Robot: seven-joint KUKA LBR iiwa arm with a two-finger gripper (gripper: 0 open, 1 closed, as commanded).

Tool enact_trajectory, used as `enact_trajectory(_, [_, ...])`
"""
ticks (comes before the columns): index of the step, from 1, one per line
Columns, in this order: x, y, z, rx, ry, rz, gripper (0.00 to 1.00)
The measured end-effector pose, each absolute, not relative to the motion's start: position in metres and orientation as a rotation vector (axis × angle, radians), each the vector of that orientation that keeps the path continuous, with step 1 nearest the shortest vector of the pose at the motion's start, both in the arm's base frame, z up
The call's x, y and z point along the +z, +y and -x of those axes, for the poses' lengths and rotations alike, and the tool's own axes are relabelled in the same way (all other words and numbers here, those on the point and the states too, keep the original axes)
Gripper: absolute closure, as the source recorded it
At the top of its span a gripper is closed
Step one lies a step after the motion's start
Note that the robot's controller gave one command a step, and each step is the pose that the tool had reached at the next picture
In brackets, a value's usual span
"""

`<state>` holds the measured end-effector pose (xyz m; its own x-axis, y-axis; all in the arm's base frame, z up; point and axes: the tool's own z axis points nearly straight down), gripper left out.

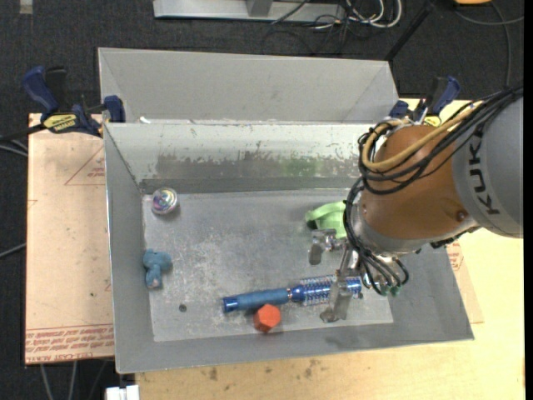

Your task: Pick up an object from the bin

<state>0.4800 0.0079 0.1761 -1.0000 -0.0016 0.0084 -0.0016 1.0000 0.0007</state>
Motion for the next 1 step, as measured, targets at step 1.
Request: enact_trajectory(1, [0.071, -0.0172, -0.4875, 0.0, -3.138, -0.366, 0.0])
